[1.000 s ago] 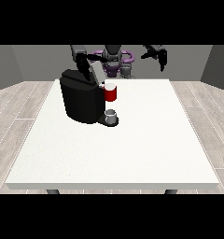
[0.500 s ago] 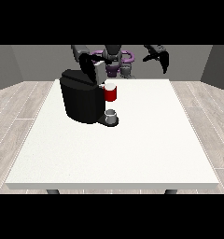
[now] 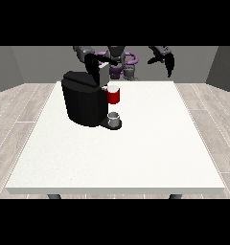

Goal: Insert the coffee pod into the coffee machine and close the lid

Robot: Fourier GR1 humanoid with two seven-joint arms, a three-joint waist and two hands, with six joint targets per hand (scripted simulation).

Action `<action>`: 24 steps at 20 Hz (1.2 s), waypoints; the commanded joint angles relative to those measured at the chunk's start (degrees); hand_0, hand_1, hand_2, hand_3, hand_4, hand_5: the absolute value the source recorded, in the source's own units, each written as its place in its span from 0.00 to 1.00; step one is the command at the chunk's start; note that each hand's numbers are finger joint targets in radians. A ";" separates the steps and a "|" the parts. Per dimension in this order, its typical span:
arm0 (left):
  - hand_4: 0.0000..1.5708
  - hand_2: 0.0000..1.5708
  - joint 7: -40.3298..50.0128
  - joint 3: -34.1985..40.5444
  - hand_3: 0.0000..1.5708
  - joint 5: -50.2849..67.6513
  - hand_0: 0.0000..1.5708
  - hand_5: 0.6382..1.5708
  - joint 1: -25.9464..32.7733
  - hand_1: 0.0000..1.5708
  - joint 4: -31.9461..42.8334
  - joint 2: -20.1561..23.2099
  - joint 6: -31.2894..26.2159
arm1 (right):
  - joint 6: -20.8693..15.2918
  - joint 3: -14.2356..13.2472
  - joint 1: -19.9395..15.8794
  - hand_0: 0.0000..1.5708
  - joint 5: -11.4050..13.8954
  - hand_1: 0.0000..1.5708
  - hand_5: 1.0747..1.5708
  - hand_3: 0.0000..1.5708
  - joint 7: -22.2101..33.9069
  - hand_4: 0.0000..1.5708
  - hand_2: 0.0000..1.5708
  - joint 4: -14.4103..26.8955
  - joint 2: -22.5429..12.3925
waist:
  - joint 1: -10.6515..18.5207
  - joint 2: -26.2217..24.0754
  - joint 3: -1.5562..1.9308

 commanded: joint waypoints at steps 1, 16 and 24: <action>0.23 0.00 1.28 -2.29 0.00 -1.40 0.00 1.00 -1.88 0.00 -0.98 -1.49 0.86 | -0.90 3.25 -7.42 0.00 3.33 0.00 1.00 0.00 -1.69 0.00 0.00 -1.01 0.96 | 5.60 0.88 -0.74; 0.28 0.00 -0.28 -5.09 0.00 -1.21 0.00 1.00 -6.19 0.00 -0.49 -2.39 -1.63 | -1.13 3.51 -11.36 0.00 6.37 0.00 1.00 0.00 8.76 0.06 0.00 -10.06 -4.69 | 14.57 5.86 -0.74; 0.28 0.00 -0.75 -7.85 0.00 -1.37 0.00 1.00 -10.05 0.00 -0.92 -4.50 -2.53 | -1.01 1.69 -13.21 0.00 6.42 0.00 1.00 0.00 15.78 0.00 0.00 -15.90 -8.59 | 20.60 10.31 -0.64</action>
